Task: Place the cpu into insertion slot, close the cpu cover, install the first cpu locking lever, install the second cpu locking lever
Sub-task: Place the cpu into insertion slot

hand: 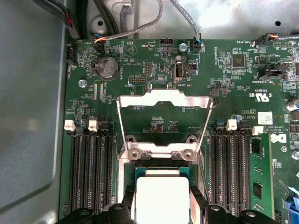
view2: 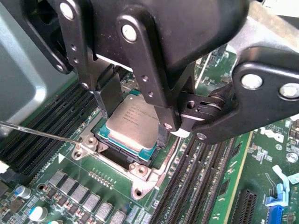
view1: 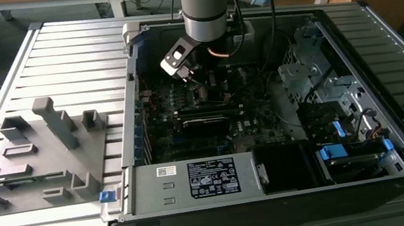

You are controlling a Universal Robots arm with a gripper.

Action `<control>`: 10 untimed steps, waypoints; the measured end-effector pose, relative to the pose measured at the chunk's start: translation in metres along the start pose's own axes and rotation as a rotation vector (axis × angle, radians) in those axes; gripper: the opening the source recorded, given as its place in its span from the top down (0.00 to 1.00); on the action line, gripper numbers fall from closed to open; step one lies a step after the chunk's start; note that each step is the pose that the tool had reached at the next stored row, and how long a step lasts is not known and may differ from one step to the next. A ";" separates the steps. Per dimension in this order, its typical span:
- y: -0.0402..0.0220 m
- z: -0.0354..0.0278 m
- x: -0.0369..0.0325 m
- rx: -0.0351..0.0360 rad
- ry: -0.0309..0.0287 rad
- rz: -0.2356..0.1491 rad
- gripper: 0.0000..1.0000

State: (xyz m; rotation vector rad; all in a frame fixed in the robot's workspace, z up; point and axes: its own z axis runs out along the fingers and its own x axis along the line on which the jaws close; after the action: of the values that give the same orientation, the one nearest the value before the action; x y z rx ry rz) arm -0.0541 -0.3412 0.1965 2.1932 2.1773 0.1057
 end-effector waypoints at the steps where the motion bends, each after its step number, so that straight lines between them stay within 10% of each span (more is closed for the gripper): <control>1: -0.0001 0.0004 0.0000 0.0000 0.0000 0.000 0.46; 10: -0.0001 0.0009 0.0000 0.0000 0.0000 0.000 0.46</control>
State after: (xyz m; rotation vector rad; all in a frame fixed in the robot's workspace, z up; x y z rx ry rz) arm -0.0541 -0.3412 0.1957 2.1934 2.1771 0.1057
